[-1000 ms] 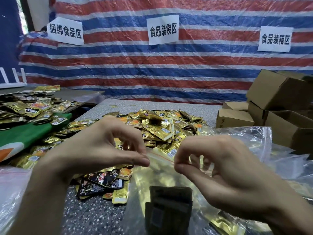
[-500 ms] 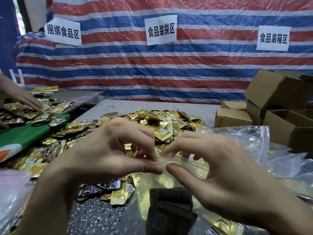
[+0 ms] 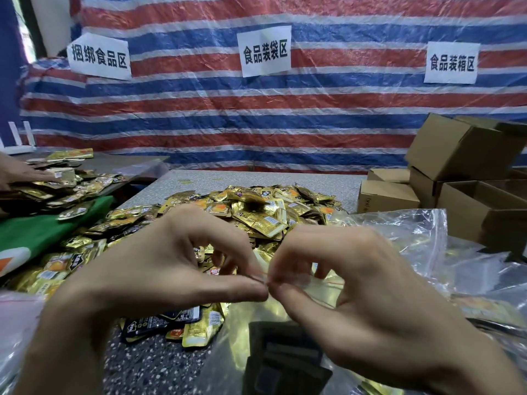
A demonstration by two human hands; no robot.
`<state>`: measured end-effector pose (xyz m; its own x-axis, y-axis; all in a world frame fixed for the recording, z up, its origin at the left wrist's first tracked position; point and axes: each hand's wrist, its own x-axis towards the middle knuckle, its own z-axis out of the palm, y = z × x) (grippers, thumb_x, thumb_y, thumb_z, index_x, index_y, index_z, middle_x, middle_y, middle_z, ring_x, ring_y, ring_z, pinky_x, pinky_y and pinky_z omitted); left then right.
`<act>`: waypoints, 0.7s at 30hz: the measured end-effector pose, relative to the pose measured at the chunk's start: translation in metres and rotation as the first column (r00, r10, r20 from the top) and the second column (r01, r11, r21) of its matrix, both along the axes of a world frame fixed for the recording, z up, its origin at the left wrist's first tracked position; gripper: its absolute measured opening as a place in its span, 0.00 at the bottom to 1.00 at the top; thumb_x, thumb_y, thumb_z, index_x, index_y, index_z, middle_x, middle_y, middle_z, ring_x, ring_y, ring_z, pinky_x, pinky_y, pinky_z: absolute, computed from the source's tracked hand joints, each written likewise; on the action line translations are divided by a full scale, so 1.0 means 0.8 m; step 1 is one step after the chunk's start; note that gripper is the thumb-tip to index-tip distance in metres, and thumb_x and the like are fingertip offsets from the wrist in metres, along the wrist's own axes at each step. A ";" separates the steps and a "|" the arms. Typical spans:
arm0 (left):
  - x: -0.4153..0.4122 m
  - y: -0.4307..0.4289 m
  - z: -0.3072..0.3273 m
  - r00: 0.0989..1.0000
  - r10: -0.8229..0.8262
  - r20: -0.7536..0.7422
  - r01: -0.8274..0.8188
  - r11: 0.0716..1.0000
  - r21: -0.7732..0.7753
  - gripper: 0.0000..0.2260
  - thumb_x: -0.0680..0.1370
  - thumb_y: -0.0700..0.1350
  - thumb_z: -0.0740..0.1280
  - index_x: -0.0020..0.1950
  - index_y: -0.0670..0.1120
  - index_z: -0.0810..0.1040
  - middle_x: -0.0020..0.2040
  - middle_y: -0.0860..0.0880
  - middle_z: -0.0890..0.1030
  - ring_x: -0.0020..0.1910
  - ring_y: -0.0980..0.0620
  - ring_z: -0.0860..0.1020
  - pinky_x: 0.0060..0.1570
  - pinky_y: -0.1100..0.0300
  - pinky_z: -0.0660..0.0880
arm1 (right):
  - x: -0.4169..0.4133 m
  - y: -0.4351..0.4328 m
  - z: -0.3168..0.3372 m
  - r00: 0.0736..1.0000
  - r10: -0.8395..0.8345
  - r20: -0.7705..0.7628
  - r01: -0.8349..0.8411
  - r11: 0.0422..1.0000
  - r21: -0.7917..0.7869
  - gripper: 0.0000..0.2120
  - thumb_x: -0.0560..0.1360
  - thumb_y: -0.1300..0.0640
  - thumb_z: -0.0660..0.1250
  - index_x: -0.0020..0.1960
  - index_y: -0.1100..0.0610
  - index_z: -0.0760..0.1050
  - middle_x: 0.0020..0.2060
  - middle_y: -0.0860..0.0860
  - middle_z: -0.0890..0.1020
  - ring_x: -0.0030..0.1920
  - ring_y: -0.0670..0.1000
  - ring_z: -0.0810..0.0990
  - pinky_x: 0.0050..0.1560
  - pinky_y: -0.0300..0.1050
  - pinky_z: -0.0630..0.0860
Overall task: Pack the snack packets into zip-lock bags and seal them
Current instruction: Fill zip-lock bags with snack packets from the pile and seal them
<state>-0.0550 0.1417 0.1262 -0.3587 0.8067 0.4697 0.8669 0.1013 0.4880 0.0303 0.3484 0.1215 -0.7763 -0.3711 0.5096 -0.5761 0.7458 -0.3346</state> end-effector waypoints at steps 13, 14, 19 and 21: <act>0.007 0.004 0.003 0.994 0.095 -0.050 -0.094 0.996 0.008 0.04 0.72 0.42 0.75 0.37 0.45 0.85 0.31 0.52 0.80 0.32 0.51 0.79 0.33 0.59 0.72 | -0.003 -0.002 -0.004 0.999 -0.031 0.010 0.031 0.999 -0.022 0.05 0.70 0.47 0.66 0.42 0.47 0.76 0.35 0.40 0.79 0.39 0.45 0.79 0.38 0.52 0.77; 0.008 0.004 0.003 0.994 0.104 -0.046 -0.104 0.995 0.000 0.04 0.73 0.43 0.74 0.38 0.46 0.85 0.31 0.52 0.80 0.32 0.52 0.79 0.33 0.58 0.73 | -0.004 -0.002 -0.004 0.999 -0.030 0.010 0.030 0.999 -0.027 0.04 0.70 0.48 0.66 0.43 0.47 0.77 0.35 0.41 0.80 0.39 0.45 0.79 0.38 0.52 0.77; 0.012 0.002 0.006 0.993 0.117 0.034 -0.114 0.990 -0.086 0.06 0.74 0.49 0.72 0.41 0.48 0.85 0.33 0.52 0.81 0.34 0.53 0.79 0.36 0.62 0.74 | -0.003 -0.001 -0.003 0.999 -0.017 0.033 0.018 0.999 -0.032 0.05 0.69 0.47 0.67 0.44 0.45 0.78 0.36 0.42 0.80 0.40 0.47 0.79 0.38 0.54 0.76; 0.015 0.002 0.007 0.992 0.121 0.046 -0.115 0.987 -0.111 0.08 0.73 0.51 0.71 0.41 0.48 0.85 0.34 0.51 0.82 0.35 0.52 0.80 0.37 0.59 0.75 | -0.003 0.000 -0.002 0.999 -0.005 0.039 0.006 1.000 -0.027 0.05 0.69 0.48 0.67 0.44 0.46 0.78 0.36 0.41 0.80 0.39 0.47 0.79 0.38 0.54 0.76</act>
